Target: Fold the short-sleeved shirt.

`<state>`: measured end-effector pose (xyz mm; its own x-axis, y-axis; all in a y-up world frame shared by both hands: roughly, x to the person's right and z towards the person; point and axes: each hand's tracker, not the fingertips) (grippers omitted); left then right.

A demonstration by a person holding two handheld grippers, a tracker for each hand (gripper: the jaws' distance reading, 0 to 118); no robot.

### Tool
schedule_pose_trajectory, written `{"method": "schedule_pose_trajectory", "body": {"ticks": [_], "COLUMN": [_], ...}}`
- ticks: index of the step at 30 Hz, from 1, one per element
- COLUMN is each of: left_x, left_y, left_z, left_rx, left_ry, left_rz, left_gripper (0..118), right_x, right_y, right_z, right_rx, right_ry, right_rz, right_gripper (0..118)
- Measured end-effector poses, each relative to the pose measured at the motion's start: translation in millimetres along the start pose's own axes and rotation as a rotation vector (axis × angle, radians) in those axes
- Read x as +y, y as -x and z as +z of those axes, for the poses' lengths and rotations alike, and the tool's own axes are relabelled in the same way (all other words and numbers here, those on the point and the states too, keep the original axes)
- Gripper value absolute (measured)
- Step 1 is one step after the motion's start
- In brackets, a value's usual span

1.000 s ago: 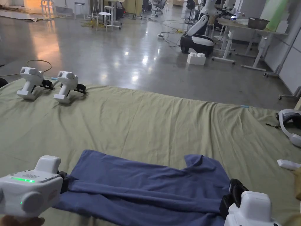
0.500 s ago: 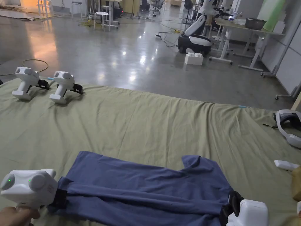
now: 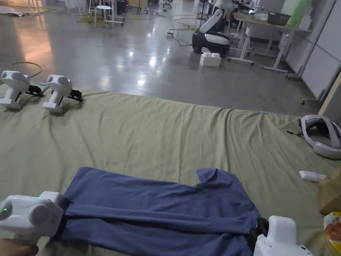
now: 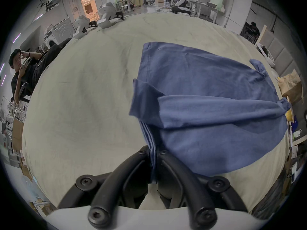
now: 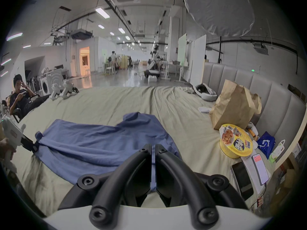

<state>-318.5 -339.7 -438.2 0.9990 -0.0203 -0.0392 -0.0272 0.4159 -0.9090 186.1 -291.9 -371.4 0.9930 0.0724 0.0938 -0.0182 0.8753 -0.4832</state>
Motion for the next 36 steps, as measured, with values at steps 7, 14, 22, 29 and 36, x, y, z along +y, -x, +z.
{"method": "schedule_pose_trajectory", "body": {"ticks": [7, 14, 22, 29, 36], "left_x": [-13, -19, -32, -30, -23], "left_y": [13, 13, 7, 7, 7], "left_z": [28, 34, 27, 40, 80], "left_rx": [-0.053, -0.058, -0.039, -0.041, -0.032], "left_ry": [-0.093, -0.133, -0.117, -0.146, -0.235], "left_rz": [0.064, 0.074, 0.049, 0.062, 0.008], "left_gripper": [9, 9, 9, 9, 8], "right_x": [13, -7, -46, -30, 7], "right_y": [-39, -37, -22, -20, -34], "right_z": [-43, -93, -112, -89, -49], "right_rx": [0.067, 0.093, 0.161, 0.142, 0.144], "right_ry": [0.294, 0.532, 0.569, 0.488, 0.397], "right_rz": [-0.020, 0.043, 0.006, 0.073, 0.126], "right_gripper": [55, 71, 15, 11, 11]}}
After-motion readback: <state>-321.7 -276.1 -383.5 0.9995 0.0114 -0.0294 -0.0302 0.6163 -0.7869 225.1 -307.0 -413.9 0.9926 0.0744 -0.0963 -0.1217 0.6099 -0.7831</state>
